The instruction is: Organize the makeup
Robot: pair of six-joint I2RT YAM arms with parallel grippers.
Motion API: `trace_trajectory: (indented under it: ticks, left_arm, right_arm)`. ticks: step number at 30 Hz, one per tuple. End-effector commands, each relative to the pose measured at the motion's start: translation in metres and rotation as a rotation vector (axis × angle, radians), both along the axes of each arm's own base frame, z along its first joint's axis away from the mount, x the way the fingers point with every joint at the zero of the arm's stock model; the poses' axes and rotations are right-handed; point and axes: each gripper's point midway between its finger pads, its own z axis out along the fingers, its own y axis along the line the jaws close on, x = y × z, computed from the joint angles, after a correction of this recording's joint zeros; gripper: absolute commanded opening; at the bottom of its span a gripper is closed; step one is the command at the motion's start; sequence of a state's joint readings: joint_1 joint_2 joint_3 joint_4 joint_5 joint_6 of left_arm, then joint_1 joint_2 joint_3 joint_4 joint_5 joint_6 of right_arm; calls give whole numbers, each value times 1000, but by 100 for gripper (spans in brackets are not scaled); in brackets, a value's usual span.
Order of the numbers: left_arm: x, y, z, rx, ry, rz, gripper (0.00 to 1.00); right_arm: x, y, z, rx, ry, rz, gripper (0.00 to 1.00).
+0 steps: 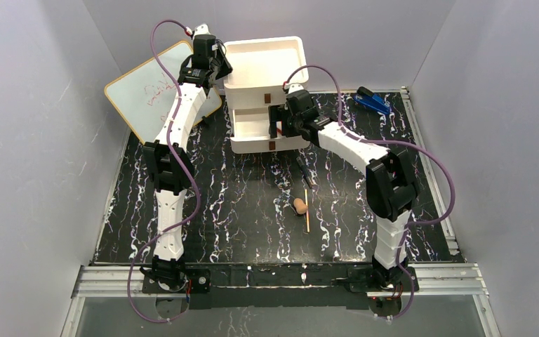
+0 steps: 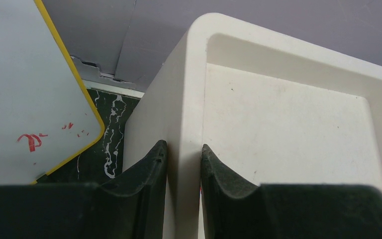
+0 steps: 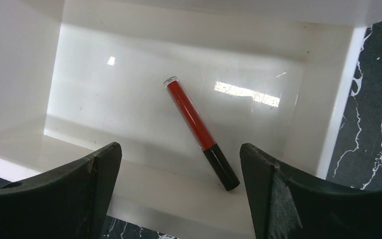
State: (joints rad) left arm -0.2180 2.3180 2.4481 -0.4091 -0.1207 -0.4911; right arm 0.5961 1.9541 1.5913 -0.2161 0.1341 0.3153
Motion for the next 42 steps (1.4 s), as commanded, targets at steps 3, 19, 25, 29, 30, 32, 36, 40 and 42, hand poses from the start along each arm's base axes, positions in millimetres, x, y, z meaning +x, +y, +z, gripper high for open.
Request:
trace_trajectory:
  ticks: [3,19,25,29,30,32,36,40,42]
  left_arm:
    - [-4,28,-34,7,107,75,0]
    - [-2,25,-40,-2,114,63,0]
    - [-4,23,-37,0,111,58,0]
    - [-6,23,-35,9,107,62,0]
    - [-6,22,-33,10,104,62,0]
    - [-6,23,-33,12,103,61,0]
    - [-7,22,-32,13,101,63,0]
    - [-7,24,-31,13,99,66,0]
    - [-7,24,-30,12,98,66,0]
  right_arm:
    - [-4,-34,70,-34,-115,-46,92]
    - [-127,-126,60,-36,-188,-144,84]
    - [-135,-123,4,-13,-96,-164,82]
    - [-127,-130,-21,-50,-75,-235,79]
    - [-124,-130,-25,-54,-73,-246,79]
    - [-119,-125,-32,-50,-71,-243,79]
    - [-107,-111,-45,-33,-64,-227,78]
    - [-98,-101,-61,-56,-42,-225,76]
    - [-96,-97,-70,-73,-32,-221,75]
